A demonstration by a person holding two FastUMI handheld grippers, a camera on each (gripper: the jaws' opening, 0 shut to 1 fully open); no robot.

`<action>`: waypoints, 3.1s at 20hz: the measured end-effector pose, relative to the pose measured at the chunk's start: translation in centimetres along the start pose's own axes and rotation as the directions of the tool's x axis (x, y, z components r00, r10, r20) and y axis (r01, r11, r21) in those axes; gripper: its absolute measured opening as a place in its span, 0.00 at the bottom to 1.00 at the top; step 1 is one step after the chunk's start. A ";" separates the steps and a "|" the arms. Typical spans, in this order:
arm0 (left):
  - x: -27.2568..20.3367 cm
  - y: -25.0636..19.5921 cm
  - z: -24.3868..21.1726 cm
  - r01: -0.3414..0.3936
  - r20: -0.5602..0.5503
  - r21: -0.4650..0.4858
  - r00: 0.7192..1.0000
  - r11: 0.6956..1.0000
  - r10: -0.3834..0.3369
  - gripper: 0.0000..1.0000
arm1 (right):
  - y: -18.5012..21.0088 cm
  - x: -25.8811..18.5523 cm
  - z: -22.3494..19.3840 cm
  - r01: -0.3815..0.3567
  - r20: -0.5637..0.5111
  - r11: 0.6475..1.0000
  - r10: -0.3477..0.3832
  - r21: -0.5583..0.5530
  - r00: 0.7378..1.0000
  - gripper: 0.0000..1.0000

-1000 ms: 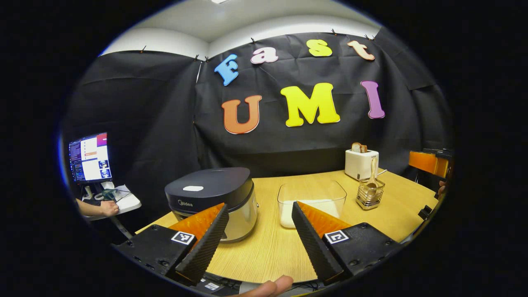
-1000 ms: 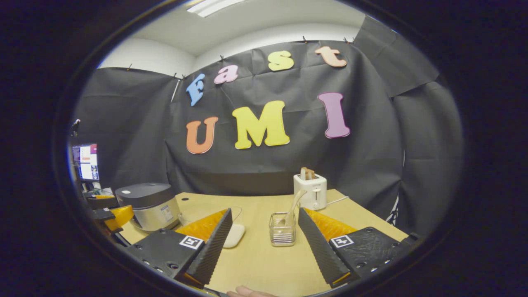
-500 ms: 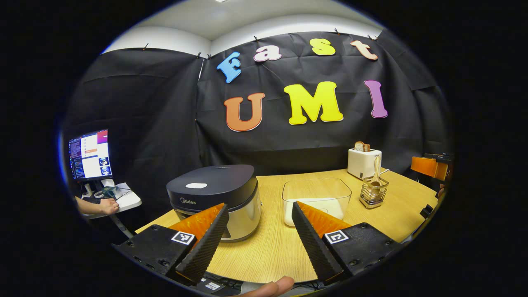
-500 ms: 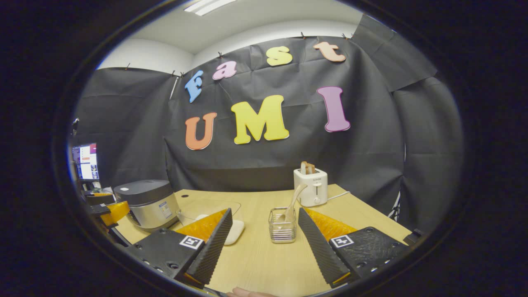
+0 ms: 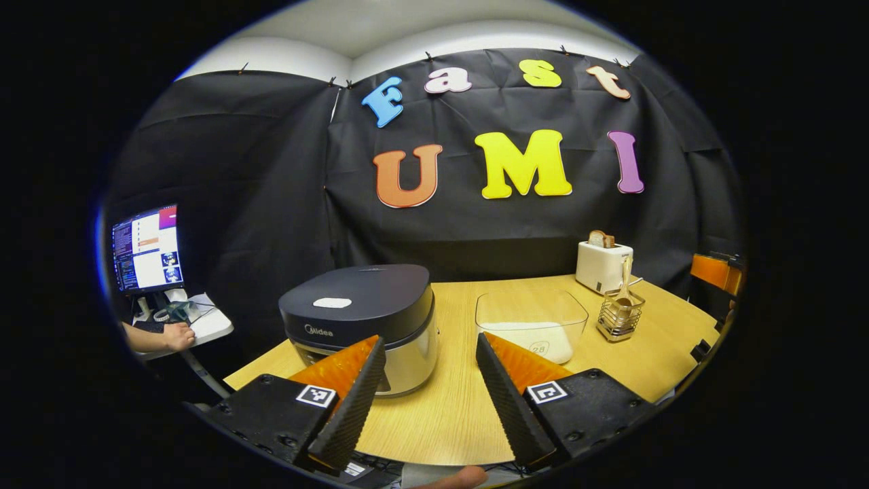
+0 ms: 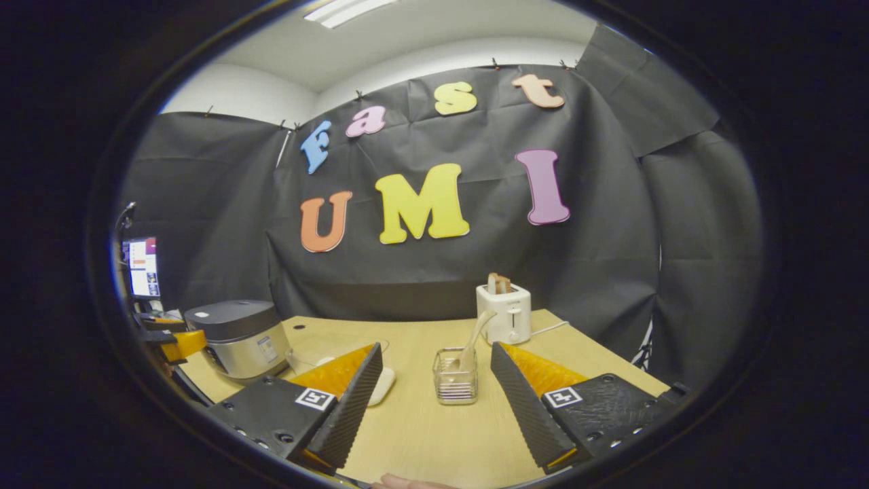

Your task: Close the left gripper, press the button to open the rice cooker; take a wooden spoon from the chopstick holder with the right hand, scoop a spoonful of rice and pour it into the rice cooker, then put the wooden spoon back into the chopstick holder.

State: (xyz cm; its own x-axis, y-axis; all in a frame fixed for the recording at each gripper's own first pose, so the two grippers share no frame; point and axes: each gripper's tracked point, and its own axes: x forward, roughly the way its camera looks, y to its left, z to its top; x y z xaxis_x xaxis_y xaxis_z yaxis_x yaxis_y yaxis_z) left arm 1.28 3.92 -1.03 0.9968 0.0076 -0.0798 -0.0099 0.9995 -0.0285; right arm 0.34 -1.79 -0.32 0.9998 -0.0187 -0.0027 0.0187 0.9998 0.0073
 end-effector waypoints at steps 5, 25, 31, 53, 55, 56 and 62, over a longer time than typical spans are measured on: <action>1.8 3.3 0.5 -0.002 -0.078 0.030 0.997 1.000 0.005 0.55 | -1.0 0.1 0.2 0.016 0.002 1.000 -0.016 0.014 1.000 0.96; 9.3 11.3 0.4 -0.003 -0.333 0.022 0.943 1.000 0.010 0.03 | -3.2 0.6 0.0 0.031 -0.035 0.995 -0.028 0.094 0.999 0.96; 9.1 11.4 0.1 -0.017 -0.336 0.072 0.941 0.997 0.041 0.03 | -3.0 0.3 0.3 0.023 -0.033 0.994 -0.019 0.106 0.999 0.96; 4.0 8.5 11.8 -0.148 0.021 0.099 0.989 0.984 0.147 0.90 | -4.4 1.0 -1.0 0.038 -0.098 0.985 -0.022 0.168 0.995 0.91; 3.2 7.5 11.5 -0.150 0.054 0.113 0.988 0.982 0.144 0.91 | -5.0 1.6 -1.3 0.063 -0.105 0.986 -0.047 0.156 0.993 0.96; 3.0 6.8 11.5 -0.146 0.074 0.115 0.988 0.983 0.138 0.91 | -4.9 2.2 -1.2 0.057 -0.097 0.988 -0.043 0.145 0.994 0.91; 1.8 3.2 9.3 -0.071 0.088 0.049 0.994 0.996 0.067 0.93 | -7.0 8.0 -3.0 0.114 -0.156 0.991 -0.101 0.077 0.983 0.92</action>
State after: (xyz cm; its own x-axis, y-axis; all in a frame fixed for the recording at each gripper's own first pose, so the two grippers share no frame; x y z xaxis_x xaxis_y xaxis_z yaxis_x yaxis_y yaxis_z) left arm 3.79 7.40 8.03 0.9970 0.0767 0.0067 -0.0769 0.9967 0.0259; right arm 8.16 -8.92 -3.38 0.9802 -0.1177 -0.1590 0.1322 0.9877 0.0837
